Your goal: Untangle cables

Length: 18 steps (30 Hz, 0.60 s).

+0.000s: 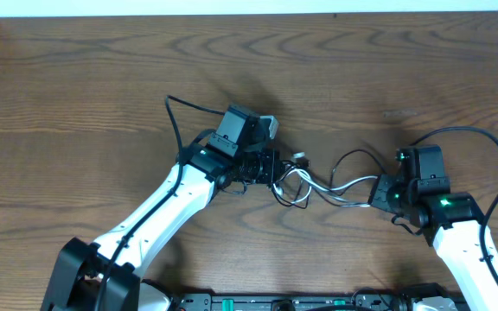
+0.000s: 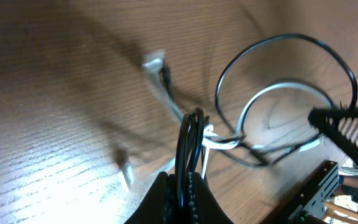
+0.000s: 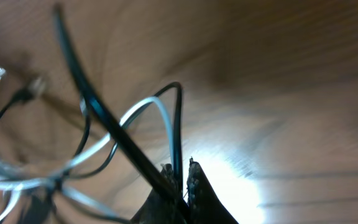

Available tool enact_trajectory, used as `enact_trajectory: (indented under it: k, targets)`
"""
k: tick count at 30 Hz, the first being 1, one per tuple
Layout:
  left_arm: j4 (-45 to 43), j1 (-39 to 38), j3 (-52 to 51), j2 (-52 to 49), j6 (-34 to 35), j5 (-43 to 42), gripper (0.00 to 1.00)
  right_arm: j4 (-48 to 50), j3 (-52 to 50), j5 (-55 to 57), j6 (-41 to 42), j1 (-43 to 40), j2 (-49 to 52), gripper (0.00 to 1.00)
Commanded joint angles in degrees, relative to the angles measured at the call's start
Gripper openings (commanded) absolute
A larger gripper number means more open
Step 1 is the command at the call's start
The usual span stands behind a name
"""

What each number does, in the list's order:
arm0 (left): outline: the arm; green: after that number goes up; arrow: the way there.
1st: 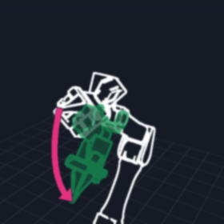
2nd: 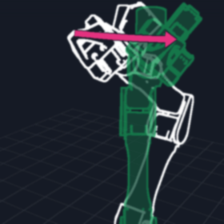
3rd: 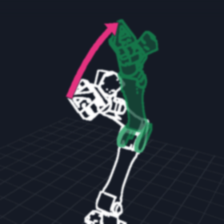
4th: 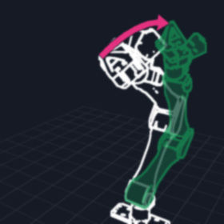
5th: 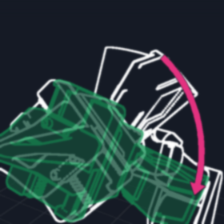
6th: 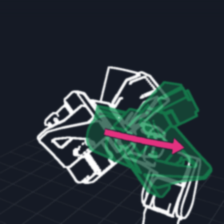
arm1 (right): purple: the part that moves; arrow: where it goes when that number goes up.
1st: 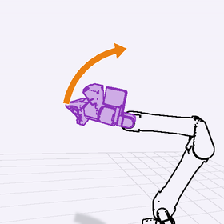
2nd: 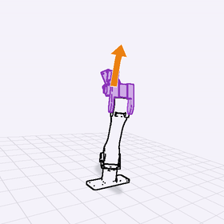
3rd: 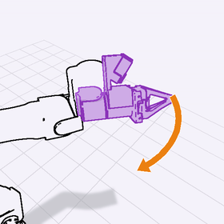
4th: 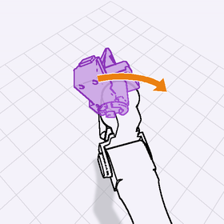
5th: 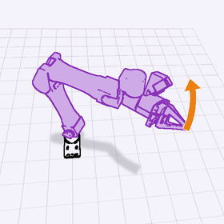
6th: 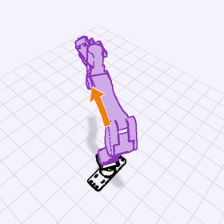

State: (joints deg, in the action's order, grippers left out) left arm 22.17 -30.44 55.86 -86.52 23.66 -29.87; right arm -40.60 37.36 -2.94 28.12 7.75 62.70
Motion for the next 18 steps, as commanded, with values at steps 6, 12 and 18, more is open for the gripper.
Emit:
enact_trajectory:
  k: [6, 12, 18]
  targets:
    - [-0.87, 0.52, -0.22, 4.02, -2.75, -7.85, 0.07, 7.43, 0.28, 1.68, -1.44, -0.20, 0.22, 0.45]
    - [-1.44, 0.48, -0.22, 4.61, -3.06, -11.74, 0.08, 15.17, 0.28, -19.91, -6.75, -0.13, 0.22, 0.56]
    - [-4.66, 0.48, -0.22, 4.61, -3.08, -18.51, 0.08, 17.90, 0.28, -31.10, -5.68, -0.13, 0.22, 0.50]
